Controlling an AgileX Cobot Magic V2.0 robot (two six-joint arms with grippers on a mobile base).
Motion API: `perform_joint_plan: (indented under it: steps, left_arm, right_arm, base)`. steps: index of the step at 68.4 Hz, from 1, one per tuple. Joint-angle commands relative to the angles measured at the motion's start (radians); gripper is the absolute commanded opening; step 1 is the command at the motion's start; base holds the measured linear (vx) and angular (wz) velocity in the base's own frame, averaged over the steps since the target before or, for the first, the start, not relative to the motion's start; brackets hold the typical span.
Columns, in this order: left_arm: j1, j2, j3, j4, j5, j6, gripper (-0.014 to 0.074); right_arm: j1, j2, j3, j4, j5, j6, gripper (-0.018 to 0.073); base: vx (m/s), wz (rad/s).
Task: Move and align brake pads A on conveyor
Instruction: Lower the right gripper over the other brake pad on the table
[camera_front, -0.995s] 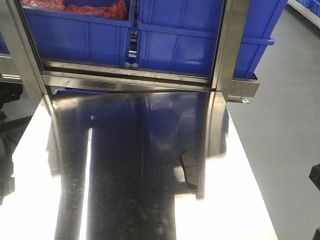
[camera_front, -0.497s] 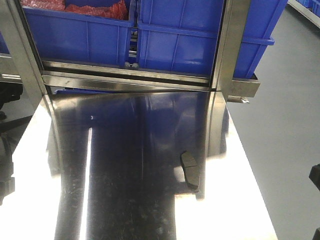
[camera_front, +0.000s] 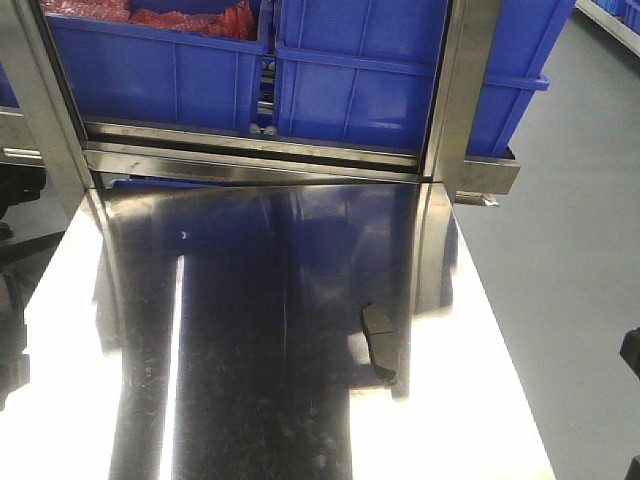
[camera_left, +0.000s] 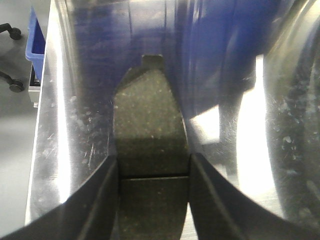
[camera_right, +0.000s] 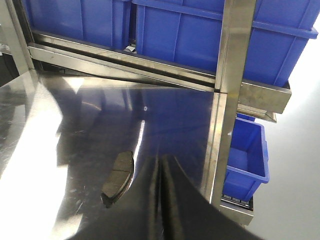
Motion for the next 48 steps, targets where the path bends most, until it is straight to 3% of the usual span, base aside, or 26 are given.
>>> perform_joint_plan:
  steps: [1,10,15,19,35,48]
  left_arm:
    - [-0.004,-0.012,-0.031,-0.003,-0.076,0.0,0.0004]
    - [-0.004,-0.012,-0.031,-0.003,-0.076,0.0,0.0004]
    - [-0.004,-0.012,-0.031,-0.003,-0.076,0.0,0.0004]
    - [-0.004,-0.012,-0.031,-0.003,-0.076,0.0,0.0004]
    - [-0.004,-0.012,-0.031,-0.003,-0.076,0.0,0.0004]
    - [-0.004,-0.012,-0.031,-0.003,-0.076,0.0,0.0004]
  right_arm:
    - [-0.004,0.005,-0.028,-0.007,-0.077,-0.011,-0.0009]
    - [-0.004,0.005,-0.028,-0.004,-0.085,-0.01,0.0014]
    - [-0.004,0.005,-0.028,-0.004,-0.091,-0.01,0.0078]
    - [-0.004,0.005,-0.028,-0.005,-0.091,-0.011,0.017]
    - [-0.004,0.005,-0.028,-0.012,-0.09,-0.011,0.072]
    - [-0.004,0.005,-0.028,0.0,-0.131,-0.01,0.072]
  base:
    - [0.0,0.0]
    - [0.0,0.0]
    - [0.0,0.0]
    - [0.0,0.0]
    - [0.0,0.0]
    - [0.0,0.0]
